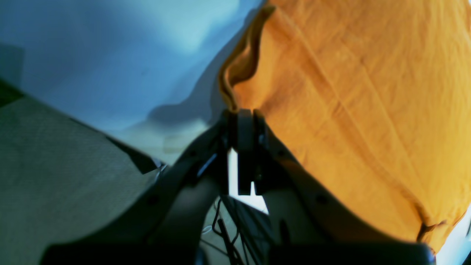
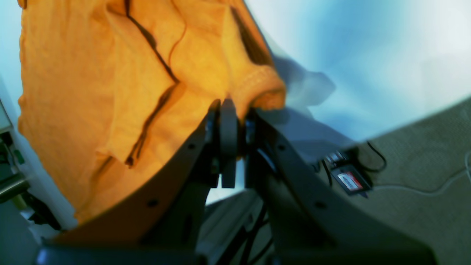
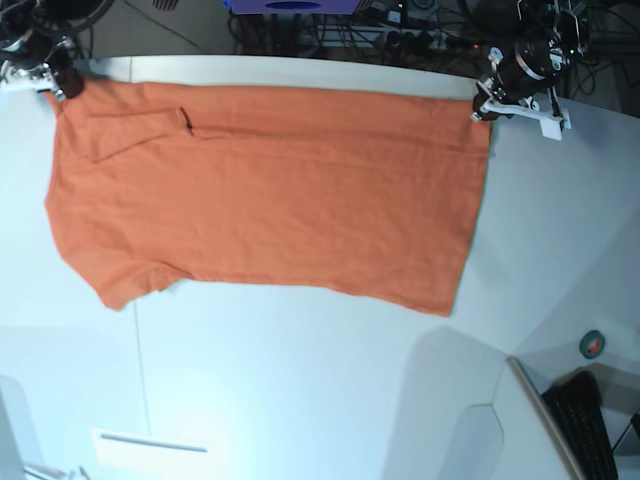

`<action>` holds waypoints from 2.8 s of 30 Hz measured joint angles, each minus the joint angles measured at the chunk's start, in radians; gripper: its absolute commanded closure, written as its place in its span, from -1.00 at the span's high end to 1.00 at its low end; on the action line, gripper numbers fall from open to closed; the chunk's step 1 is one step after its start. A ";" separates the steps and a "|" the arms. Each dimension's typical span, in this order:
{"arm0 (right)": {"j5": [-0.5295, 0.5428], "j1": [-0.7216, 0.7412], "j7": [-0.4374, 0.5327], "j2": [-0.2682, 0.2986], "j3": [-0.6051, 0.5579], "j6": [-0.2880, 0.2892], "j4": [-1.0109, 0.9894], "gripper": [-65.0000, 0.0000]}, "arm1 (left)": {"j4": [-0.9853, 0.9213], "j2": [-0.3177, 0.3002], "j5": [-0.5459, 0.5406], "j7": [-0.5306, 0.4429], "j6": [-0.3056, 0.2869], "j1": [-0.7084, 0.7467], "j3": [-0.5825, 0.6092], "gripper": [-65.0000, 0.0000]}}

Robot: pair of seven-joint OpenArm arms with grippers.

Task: Layout the t-shirt on the table in an organized manner, then fold the t-shirt properly
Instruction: 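Move the right gripper to the shirt's hem corner and grasp it, then move the left gripper to the other hem corner and grasp it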

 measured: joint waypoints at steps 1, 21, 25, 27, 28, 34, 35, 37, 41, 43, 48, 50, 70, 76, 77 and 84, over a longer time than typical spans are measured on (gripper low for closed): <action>-0.001 -0.004 0.000 0.000 0.000 0.000 0.001 -1.00 | 0.000 0.000 0.000 0.000 0.000 0.003 0.000 -1.00; 0.000 -0.054 -0.004 0.000 0.000 -0.001 0.074 -0.19 | 0.000 0.007 -0.002 0.003 -0.003 0.004 -0.021 -0.79; -0.002 -0.060 -0.001 -0.054 0.092 -0.001 0.109 -0.10 | 0.002 0.019 -0.005 -0.003 -0.002 0.003 -0.115 0.17; -0.008 -0.073 -0.014 -0.073 0.112 -0.001 0.153 -0.10 | 0.016 0.023 0.000 0.010 0.000 0.005 -0.170 0.54; -0.010 -0.074 -0.016 -0.074 0.114 -0.001 0.172 -0.10 | 0.030 0.023 0.000 0.027 0.001 0.006 -0.198 0.67; -0.005 -0.050 -0.012 -0.024 0.103 0.000 0.257 -0.10 | 0.121 0.019 0.000 0.125 0.000 -0.041 -0.372 0.89; -0.015 -0.034 -0.014 -0.004 0.083 -0.002 0.257 -0.10 | 0.126 0.013 -0.001 0.121 0.000 -0.051 -0.385 0.89; -0.031 0.001 -0.023 0.062 0.008 -0.006 0.253 -0.10 | 0.124 0.002 0.001 0.129 -0.003 -0.067 -0.390 0.89; -0.104 0.152 -0.001 0.182 -0.193 0.005 0.241 -0.10 | 0.128 -0.040 -0.003 0.127 -0.009 -0.084 -0.385 0.89; -0.185 0.262 -0.009 0.227 -0.280 0.008 0.173 -0.09 | 0.129 -0.046 0.002 0.124 -0.067 -0.095 -0.378 0.89; -0.405 0.600 -0.001 0.299 -0.468 0.003 -0.186 -0.09 | 0.127 -0.064 -0.005 0.133 -0.155 -0.087 -0.298 0.89; -0.460 0.711 0.030 0.306 -0.529 0.005 -0.331 -0.08 | 0.127 -0.062 0.003 0.132 -0.153 -0.082 -0.296 0.89; -0.584 0.959 0.510 0.267 -0.850 -0.159 -0.936 -0.08 | 0.124 -0.063 0.003 0.132 -0.154 -0.068 -0.304 0.89; -0.585 0.943 0.562 0.274 -0.850 -0.173 -0.950 -0.08 | 0.124 -0.063 0.004 0.132 -0.153 -0.068 -0.304 0.89; -0.585 0.946 0.576 0.274 -0.850 -0.174 -0.966 -0.08 | 0.124 -0.063 0.004 0.132 -0.153 -0.068 -0.304 0.89; -0.585 0.946 0.637 0.271 -0.850 -0.174 -1.030 -0.09 | 0.124 -0.061 0.004 0.132 -0.153 -0.068 -0.304 0.89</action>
